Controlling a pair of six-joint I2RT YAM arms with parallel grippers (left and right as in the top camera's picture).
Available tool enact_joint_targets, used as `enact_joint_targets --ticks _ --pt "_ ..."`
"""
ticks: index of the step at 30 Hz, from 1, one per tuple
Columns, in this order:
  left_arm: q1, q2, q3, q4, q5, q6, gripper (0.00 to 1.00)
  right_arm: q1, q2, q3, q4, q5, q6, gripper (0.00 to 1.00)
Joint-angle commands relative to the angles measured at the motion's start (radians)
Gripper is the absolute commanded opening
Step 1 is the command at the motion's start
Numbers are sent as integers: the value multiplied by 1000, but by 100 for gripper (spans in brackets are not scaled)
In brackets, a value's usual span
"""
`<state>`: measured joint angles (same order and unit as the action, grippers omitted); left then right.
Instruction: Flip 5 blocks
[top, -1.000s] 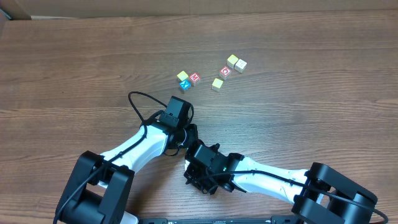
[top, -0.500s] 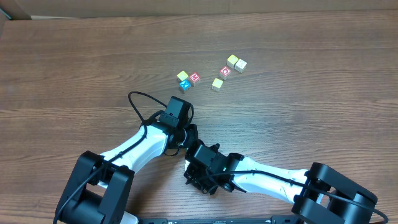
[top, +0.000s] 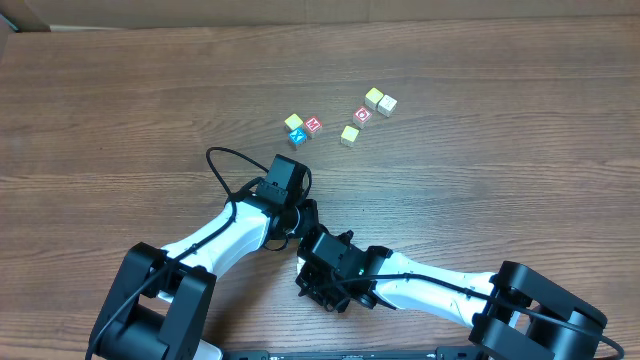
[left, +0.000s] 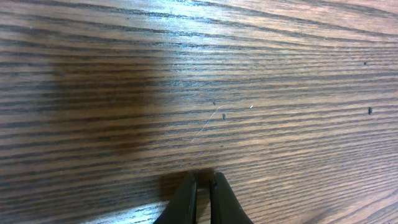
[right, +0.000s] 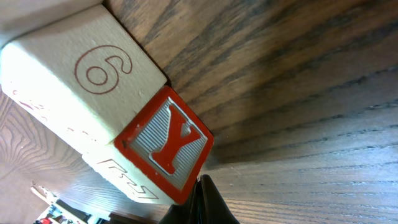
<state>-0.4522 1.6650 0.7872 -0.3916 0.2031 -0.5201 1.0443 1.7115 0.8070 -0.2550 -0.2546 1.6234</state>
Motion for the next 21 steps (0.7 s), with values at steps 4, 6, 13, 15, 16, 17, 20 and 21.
enact_joint_targets --ticks 4,6,13,15,16,17,20,21 --pt "-41 65 -71 -40 53 1 4 -17 9 11 34 135 5 4" --pt "-41 65 -71 -40 53 1 4 -17 9 11 34 135 5 4" --pt "-41 65 -71 -40 53 1 5 -17 9 11 34 140 5 4" --pt "-41 65 -71 -40 53 1 4 -17 9 11 34 141 5 4" --pt "-41 65 -71 -40 53 1 4 -17 9 11 34 142 5 4" --pt "-41 65 -71 -40 53 1 4 -17 9 11 35 142 5 4" --pt "-42 65 -71 -40 53 1 4 -17 9 11 38 142 5 4" --pt "-43 65 -71 -40 53 1 4 -17 9 11 39 142 5 4"
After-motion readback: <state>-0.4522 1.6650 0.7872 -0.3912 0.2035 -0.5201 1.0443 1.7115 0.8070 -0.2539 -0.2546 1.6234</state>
